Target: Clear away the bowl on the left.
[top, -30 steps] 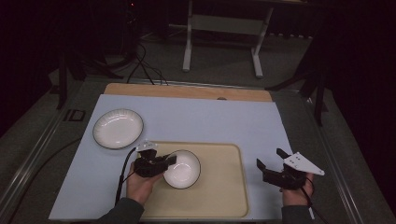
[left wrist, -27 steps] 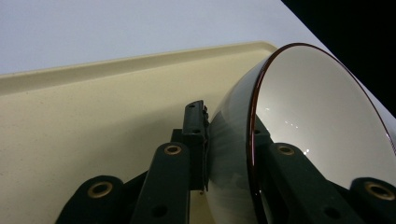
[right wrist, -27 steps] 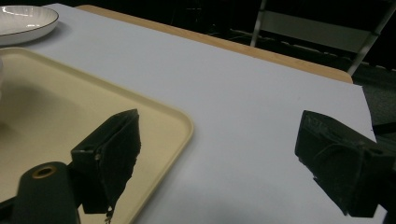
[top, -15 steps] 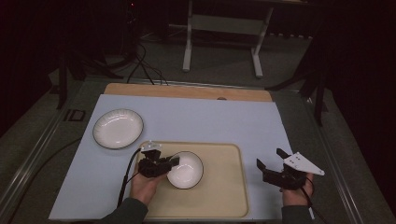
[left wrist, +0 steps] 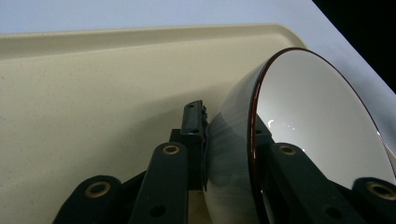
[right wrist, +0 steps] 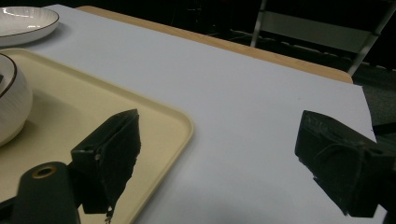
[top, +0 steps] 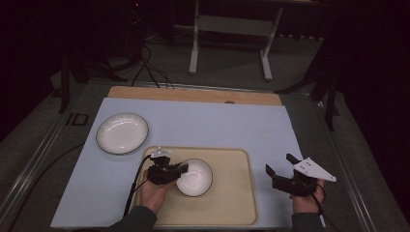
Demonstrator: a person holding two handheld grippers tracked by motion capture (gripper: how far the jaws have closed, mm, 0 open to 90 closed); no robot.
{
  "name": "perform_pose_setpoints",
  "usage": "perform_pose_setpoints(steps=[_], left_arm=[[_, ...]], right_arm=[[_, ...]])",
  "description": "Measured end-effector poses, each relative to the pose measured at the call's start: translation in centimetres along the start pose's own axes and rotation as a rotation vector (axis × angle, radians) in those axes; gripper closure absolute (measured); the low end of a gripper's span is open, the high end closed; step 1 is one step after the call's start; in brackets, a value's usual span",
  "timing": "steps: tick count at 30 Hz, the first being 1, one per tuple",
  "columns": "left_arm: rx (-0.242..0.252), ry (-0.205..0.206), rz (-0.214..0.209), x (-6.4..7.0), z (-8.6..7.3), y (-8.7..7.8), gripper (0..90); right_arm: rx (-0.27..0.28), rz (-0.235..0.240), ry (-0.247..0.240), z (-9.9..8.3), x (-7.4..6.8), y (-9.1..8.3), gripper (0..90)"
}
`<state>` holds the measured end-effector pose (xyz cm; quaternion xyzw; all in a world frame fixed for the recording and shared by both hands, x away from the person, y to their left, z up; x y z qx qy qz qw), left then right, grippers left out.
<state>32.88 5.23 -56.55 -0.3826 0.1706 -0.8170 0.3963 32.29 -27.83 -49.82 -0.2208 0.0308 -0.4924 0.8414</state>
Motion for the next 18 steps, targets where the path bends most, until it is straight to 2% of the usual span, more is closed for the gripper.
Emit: perform_pose_setpoints(steps=[4,12,15,18], left_arm=[[0.0,0.015,0.024,-0.1,-0.1,0.1,77.3],[-0.016,-0.004,0.042,-0.6,-0.1,0.3,73.0],[0.017,-0.012,0.045,-0.7,0.3,-0.1,66.6],[0.042,-0.014,0.069,-1.1,0.7,-0.7,63.2]], right_arm=[[-0.001,0.0,0.0,0.0,0.0,0.0,13.8],[0.0,0.0,-0.001,0.0,0.0,0.0,13.8],[0.0,-0.001,0.002,0.0,0.0,0.0,13.8],[0.002,-0.002,0.002,0.0,0.0,0.0,13.8]])
Point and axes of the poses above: each handheld gripper's, and its own axes: y roughly forward along the jaws, z roughly out of its top, x roughly to its right, the point moved 8 cm from there along y, roughly forward along the jaws, and after that the axes turned 6 degrees about -y, right-handed, at the moved point
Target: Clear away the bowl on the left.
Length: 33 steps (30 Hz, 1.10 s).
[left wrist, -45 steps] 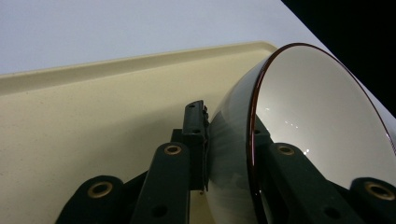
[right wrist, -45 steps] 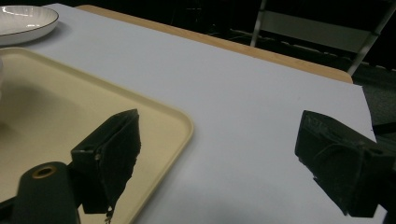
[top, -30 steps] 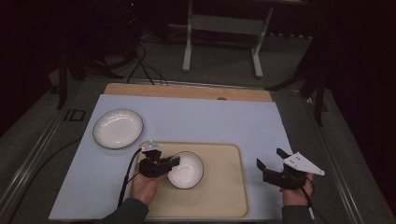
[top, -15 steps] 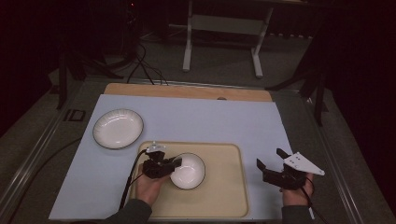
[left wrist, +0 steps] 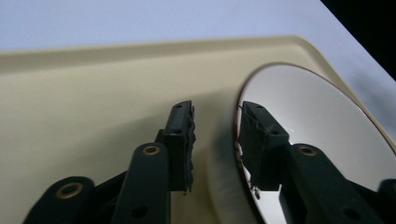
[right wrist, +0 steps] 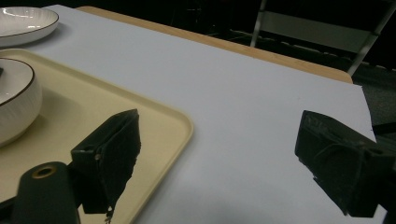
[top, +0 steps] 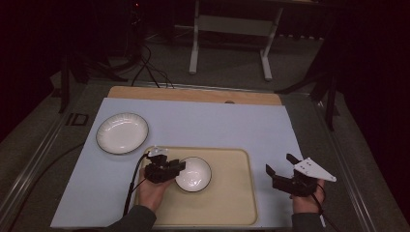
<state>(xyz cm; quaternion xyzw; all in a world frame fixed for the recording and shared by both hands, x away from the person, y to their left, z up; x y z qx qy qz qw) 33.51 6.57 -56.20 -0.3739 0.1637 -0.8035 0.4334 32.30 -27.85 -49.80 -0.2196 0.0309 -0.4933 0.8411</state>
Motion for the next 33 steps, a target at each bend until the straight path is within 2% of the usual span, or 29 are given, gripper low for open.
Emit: perform_pose_setpoints(steps=[1,4,9,12,14,16,23,27,29,30,33], left_arm=[[0.008,-0.001,0.001,-0.1,0.2,-0.4,59.3],[0.02,0.003,0.014,-0.1,0.5,-0.7,57.0],[0.038,0.047,0.028,0.2,1.0,-1.7,51.7],[0.038,0.053,0.018,0.3,1.1,-1.9,50.6],[0.057,0.082,0.022,0.5,1.5,-2.7,49.3],[0.062,0.087,0.026,0.5,1.6,-2.9,48.6],[0.112,0.148,0.079,0.1,2.5,-4.8,45.3],[0.135,0.154,0.081,-0.2,3.0,-5.6,44.8],[0.147,0.164,0.101,-0.6,3.2,-6.0,44.5],[0.161,0.177,0.129,-1.1,3.5,-6.5,43.7],[0.173,0.185,0.149,-1.5,3.7,-7.0,43.2]], right_arm=[[0.0,0.0,-0.001,0.0,0.0,0.0,13.8],[0.0,0.0,-0.001,0.0,0.0,0.0,13.8],[0.003,0.0,-0.001,0.0,0.0,0.0,13.8],[0.002,0.0,-0.001,0.0,0.0,0.0,13.8],[0.002,0.0,-0.001,0.0,0.0,0.0,13.8],[0.002,0.0,-0.001,0.0,0.0,-0.1,13.8],[0.004,-0.001,0.001,0.1,0.0,-0.1,13.8],[0.004,-0.001,0.0,0.1,0.0,-0.1,13.8],[0.004,-0.001,0.0,0.1,0.0,-0.1,13.8],[0.005,-0.002,0.001,0.1,0.0,-0.1,13.8],[0.004,-0.001,0.002,0.1,0.0,-0.1,13.8]])
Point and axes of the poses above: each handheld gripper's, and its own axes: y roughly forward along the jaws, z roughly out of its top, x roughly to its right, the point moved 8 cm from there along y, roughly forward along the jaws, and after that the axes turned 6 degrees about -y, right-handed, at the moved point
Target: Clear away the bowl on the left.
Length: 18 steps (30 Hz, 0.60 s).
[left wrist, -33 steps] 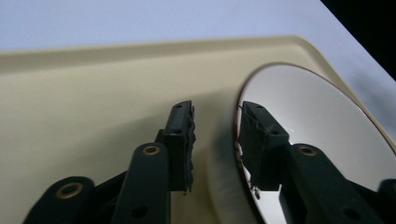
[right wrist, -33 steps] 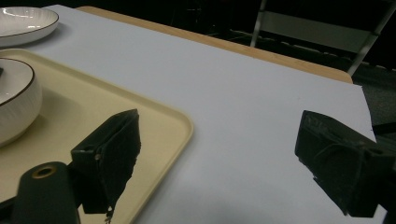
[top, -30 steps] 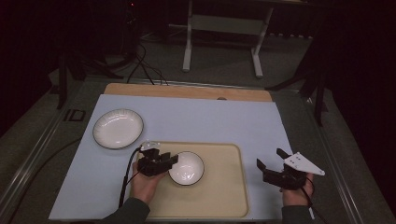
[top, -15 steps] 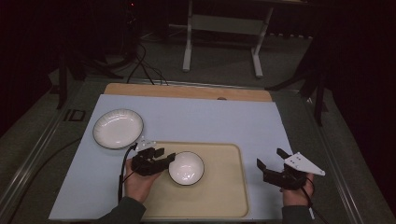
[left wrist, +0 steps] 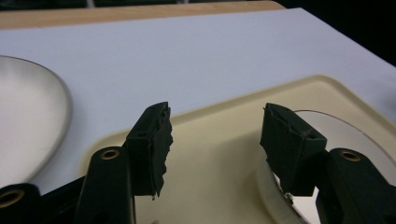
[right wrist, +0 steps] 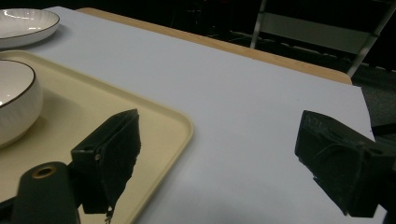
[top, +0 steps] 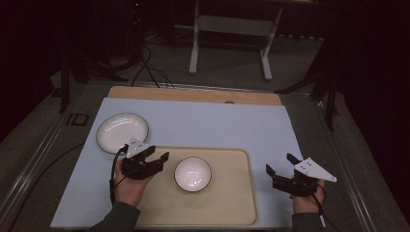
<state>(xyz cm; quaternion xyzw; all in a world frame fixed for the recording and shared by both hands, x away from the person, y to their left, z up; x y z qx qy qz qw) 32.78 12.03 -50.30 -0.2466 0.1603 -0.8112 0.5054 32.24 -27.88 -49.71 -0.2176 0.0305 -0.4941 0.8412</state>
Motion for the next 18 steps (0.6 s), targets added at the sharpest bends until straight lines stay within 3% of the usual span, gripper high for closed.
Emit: perform_pose_setpoints(steps=[9,18], left_arm=[[0.048,-0.005,0.072,-2.8,0.8,-1.6,41.4],[0.105,-0.003,0.111,-5.1,1.2,-3.2,41.7]], right_arm=[[0.001,0.0,0.0,0.0,0.0,0.0,13.8],[0.002,-0.001,0.0,0.0,0.0,0.0,13.8]])
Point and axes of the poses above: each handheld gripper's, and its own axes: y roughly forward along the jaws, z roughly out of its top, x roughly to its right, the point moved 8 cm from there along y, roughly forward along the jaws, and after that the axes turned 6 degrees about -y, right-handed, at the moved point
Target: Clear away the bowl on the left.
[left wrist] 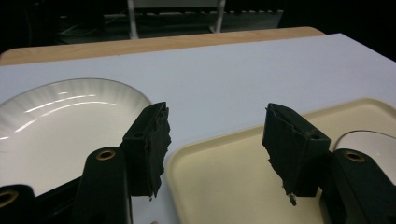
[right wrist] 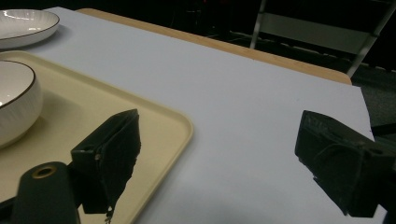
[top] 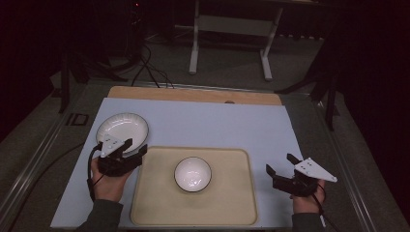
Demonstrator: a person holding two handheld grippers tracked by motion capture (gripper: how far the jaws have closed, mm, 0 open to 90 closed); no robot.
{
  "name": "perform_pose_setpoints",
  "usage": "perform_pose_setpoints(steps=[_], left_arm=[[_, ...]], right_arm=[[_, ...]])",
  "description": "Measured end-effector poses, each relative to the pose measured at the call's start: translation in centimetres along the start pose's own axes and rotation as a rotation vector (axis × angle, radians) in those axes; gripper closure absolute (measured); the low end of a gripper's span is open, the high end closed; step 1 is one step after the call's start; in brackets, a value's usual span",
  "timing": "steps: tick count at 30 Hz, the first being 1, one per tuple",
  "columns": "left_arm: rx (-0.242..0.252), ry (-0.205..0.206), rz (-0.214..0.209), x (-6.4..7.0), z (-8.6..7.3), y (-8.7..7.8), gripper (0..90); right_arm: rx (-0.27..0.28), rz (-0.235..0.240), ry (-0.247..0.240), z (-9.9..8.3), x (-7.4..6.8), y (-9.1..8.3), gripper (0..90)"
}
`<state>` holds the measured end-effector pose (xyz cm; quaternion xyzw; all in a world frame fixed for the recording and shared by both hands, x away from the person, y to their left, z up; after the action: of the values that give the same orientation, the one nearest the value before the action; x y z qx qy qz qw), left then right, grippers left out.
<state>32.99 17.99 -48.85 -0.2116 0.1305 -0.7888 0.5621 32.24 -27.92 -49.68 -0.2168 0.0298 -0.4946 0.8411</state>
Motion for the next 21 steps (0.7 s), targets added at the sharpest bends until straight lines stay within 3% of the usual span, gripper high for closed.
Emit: perform_pose_setpoints(steps=[4,7,12,21], left_arm=[[0.007,-0.001,0.027,-1.4,0.0,-0.5,41.8],[-0.007,-0.023,0.047,-3.0,-0.3,-0.6,41.2],[-0.017,-0.045,0.084,-4.5,-0.6,-0.6,41.2],[-0.006,-0.07,0.14,-6.1,-0.6,-0.8,38.1]], right_arm=[[0.0,-0.001,0.0,0.0,0.0,0.0,13.8],[0.001,-0.002,0.001,0.0,0.0,0.0,13.8],[0.0,-0.003,0.0,0.0,0.0,0.0,13.8],[0.003,-0.002,0.001,0.0,0.1,0.0,13.8]])
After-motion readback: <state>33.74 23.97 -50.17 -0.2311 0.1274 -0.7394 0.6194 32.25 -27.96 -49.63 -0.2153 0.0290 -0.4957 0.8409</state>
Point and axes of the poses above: each handheld gripper's, and its own axes: y roughly forward along the jaws, z roughly out of its top, x roughly to its right, the point moved 8 cm from there along y, roughly forward along the jaws, and after that the axes turned 6 degrees about -y, right-handed, at the moved point
